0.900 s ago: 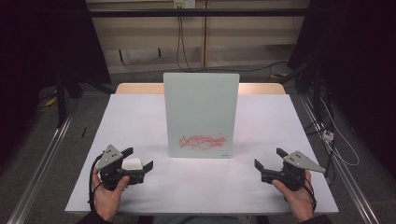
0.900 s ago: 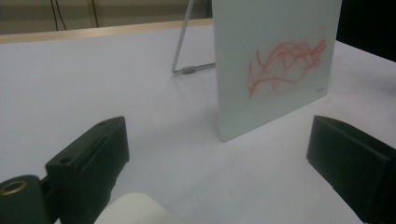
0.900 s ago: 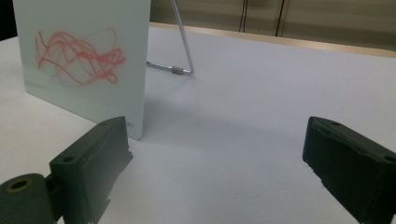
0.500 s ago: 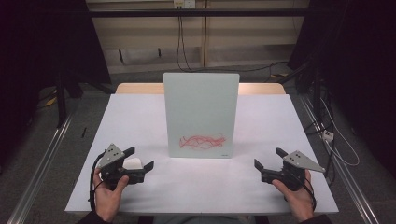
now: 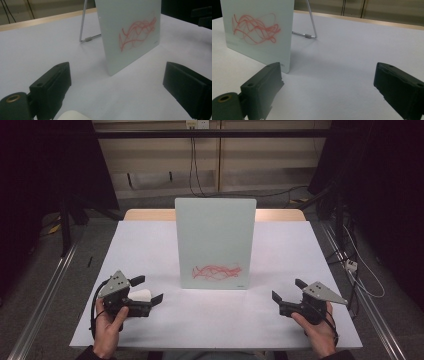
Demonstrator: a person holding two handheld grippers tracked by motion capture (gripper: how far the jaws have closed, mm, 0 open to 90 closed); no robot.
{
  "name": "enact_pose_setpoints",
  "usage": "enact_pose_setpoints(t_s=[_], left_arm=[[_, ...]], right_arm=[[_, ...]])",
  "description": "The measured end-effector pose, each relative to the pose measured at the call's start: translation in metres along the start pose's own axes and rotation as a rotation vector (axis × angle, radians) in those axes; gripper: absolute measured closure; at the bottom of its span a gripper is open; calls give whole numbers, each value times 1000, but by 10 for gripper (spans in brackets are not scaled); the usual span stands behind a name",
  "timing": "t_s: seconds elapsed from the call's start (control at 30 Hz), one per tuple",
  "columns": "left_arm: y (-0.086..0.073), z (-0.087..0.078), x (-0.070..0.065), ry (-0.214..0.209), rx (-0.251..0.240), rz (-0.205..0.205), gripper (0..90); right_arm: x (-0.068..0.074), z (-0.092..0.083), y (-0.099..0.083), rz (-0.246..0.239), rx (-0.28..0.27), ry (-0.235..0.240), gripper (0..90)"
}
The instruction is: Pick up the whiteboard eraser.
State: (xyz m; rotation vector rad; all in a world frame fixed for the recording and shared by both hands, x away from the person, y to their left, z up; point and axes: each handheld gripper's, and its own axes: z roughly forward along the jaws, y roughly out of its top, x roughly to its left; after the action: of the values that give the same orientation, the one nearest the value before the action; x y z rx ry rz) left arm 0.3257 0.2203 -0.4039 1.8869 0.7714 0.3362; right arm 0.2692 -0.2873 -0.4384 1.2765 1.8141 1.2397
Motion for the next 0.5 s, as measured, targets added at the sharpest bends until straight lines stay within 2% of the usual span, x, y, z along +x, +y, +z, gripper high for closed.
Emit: enact_pose_setpoints(t_s=[0.03,0.1,0.17,0.23,0.3,0.43,0.5], left_arm=[[0,-1,1,5,2,-11,80],[1,-2,4,-10,46,8,79],[2,-4,7,-33,45,13,76],[3,-5,9,-46,69,30,54],[4,-7,12,-40,79,51,53],[7,-10,20,-31,119,67,58],[7,-12,25,-14,138,81,68]], right_arm=[[0,0,0,-1,-1,3,79],[0,0,0,0,0,3,79],[0,0,0,0,1,5,78],[1,1,0,-2,3,7,76],[1,1,1,-3,3,9,75],[1,1,0,-2,4,11,75],[1,1,1,0,4,11,73]])
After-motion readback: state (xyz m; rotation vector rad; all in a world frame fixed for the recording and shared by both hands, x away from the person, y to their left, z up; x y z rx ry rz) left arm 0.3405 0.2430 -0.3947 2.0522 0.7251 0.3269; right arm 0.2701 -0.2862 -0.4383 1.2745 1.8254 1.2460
